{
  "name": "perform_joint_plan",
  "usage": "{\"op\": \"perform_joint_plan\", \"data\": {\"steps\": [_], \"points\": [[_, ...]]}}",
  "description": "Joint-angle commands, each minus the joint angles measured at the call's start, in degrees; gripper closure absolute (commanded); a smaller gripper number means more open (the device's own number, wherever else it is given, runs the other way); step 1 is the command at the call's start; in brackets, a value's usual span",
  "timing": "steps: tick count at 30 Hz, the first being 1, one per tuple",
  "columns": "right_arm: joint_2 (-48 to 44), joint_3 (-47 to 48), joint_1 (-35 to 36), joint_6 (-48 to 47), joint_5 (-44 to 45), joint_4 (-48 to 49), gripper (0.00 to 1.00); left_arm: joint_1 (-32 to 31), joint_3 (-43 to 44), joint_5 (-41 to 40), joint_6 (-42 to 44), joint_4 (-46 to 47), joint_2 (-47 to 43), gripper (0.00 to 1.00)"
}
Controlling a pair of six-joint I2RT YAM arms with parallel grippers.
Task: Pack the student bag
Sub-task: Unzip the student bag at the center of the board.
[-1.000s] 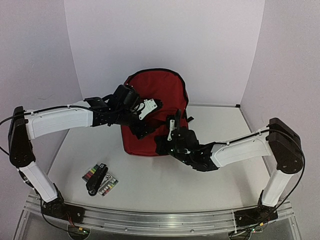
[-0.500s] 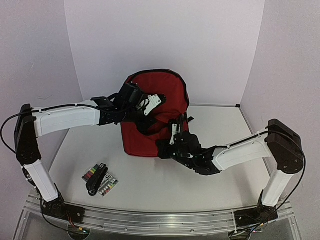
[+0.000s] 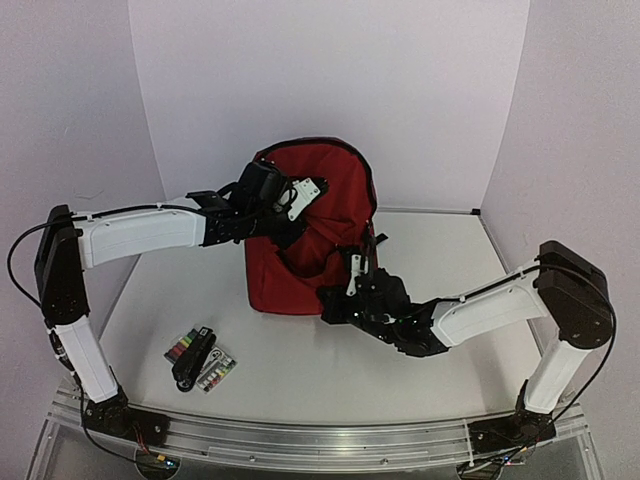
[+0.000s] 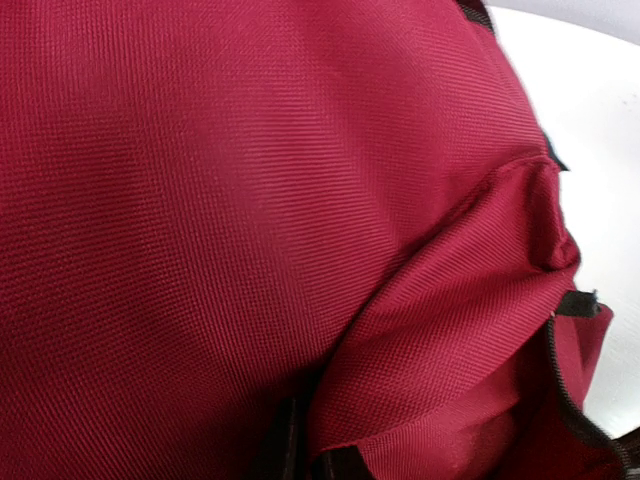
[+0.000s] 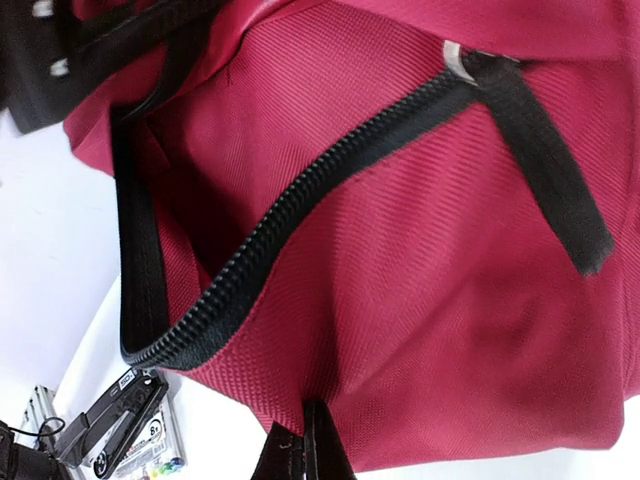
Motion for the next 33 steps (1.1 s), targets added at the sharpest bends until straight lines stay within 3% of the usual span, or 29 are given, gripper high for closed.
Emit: {"op": "perform_joint_plan", "data": {"steps": [1, 7, 11, 15, 17, 21, 24, 27, 33], "points": [[-1.51, -3.51, 1.22, 1.27, -1.08, -1.70, 1.00, 4.75, 3.69, -2.98, -3.79, 4.73, -0.22, 1.00], [-1.85, -5.34, 2.25, 2.54, -0.77, -1.36, 1.00, 5.20, 2.95, 5.87, -7.85, 2.46, -0.63, 1.00], [-5.71, -5.40, 2.25, 2.67, 0.62, -1.96, 1.00, 3.36, -2.63, 18.79, -7.87, 2.62, -4.84, 1.00], [-9.18, -2.99, 2.28, 2.27, 1.99, -6.20, 0.97, -1.07, -6.86, 21.49, -7.43, 1.57, -8.29, 1.00], [-11.09, -1.90, 2.27, 2.44, 2.83, -7.59, 0.77, -3.05, -7.89, 21.52, -8.22, 0.97, -9.41, 1.00], [-14.25, 0.40, 2.30, 4.08, 5.39, -10.33, 0.46, -5.63, -10.15, 20.29, -9.77, 1.50, -11.41, 1.00], [-14.99, 2.49, 2.28, 5.97, 6.89, -12.33, 0.31, -5.90, -11.26, 20.44, -10.85, 2.73, -12.09, 1.00], [-14.06, 5.26, 2.31, 10.48, 10.70, -16.56, 0.24, -5.99, -11.41, 20.29, -11.15, 3.36, -12.08, 1.00], [-10.46, 9.52, 2.27, 15.84, 14.52, -22.64, 0.26, -6.21, -11.31, 19.73, -11.63, 4.01, -11.99, 1.00]]}}
